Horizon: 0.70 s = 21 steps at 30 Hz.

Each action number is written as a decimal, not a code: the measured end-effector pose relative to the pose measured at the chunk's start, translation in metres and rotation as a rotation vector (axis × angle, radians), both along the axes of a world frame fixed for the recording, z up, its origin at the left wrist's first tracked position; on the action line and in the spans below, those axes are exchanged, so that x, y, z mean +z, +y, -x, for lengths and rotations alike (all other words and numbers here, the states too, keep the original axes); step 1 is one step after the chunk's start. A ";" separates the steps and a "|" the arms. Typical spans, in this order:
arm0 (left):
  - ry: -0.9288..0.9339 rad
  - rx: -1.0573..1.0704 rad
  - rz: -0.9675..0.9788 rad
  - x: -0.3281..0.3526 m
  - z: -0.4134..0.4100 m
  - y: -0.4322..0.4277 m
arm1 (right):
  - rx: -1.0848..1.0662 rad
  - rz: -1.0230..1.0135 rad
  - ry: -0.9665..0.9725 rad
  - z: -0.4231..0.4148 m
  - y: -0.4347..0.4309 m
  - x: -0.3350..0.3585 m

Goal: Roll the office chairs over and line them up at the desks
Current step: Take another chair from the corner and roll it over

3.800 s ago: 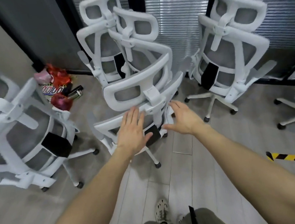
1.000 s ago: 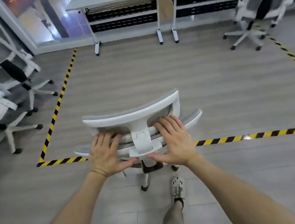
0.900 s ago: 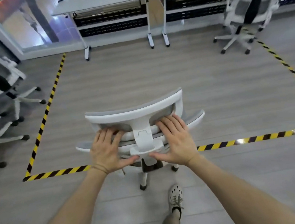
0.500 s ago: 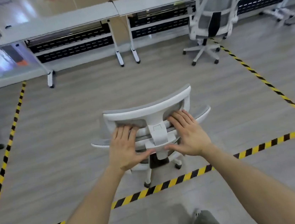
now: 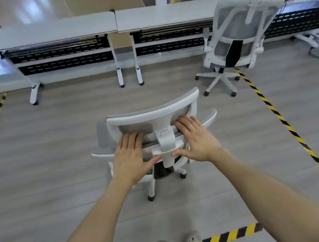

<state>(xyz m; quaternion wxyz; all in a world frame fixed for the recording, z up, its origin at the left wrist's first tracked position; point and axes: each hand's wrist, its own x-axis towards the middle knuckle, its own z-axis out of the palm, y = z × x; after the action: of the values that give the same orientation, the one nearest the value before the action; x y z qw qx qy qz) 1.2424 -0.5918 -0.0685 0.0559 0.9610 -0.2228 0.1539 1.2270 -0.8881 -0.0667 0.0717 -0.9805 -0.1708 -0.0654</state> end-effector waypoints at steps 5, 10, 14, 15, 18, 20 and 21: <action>0.028 0.038 -0.004 0.002 -0.104 -0.069 | -0.038 -0.048 0.013 -0.105 -0.061 -0.003; -0.034 0.046 0.053 -0.005 -0.224 -0.128 | -0.005 -0.060 -0.006 -0.227 -0.123 -0.003; 0.008 0.080 0.049 0.003 -0.325 -0.179 | -0.083 -0.116 0.030 -0.323 -0.161 0.002; 0.031 0.096 0.040 0.008 -0.349 -0.192 | -0.106 -0.129 0.057 -0.347 -0.169 0.003; 0.089 0.107 -0.018 0.018 -0.420 -0.228 | -0.148 -0.137 0.089 -0.420 -0.194 0.010; 0.111 0.099 -0.056 0.021 -0.464 -0.246 | -0.180 -0.147 0.105 -0.466 -0.208 0.017; 0.115 0.099 -0.076 0.022 -0.485 -0.253 | -0.194 -0.152 0.116 -0.488 -0.214 0.018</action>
<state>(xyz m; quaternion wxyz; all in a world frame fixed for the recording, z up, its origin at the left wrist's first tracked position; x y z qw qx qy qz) 1.7275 -0.8453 -0.0465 0.0244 0.9795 -0.1772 0.0924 1.7153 -1.1020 -0.0482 0.1488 -0.9863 -0.0654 -0.0280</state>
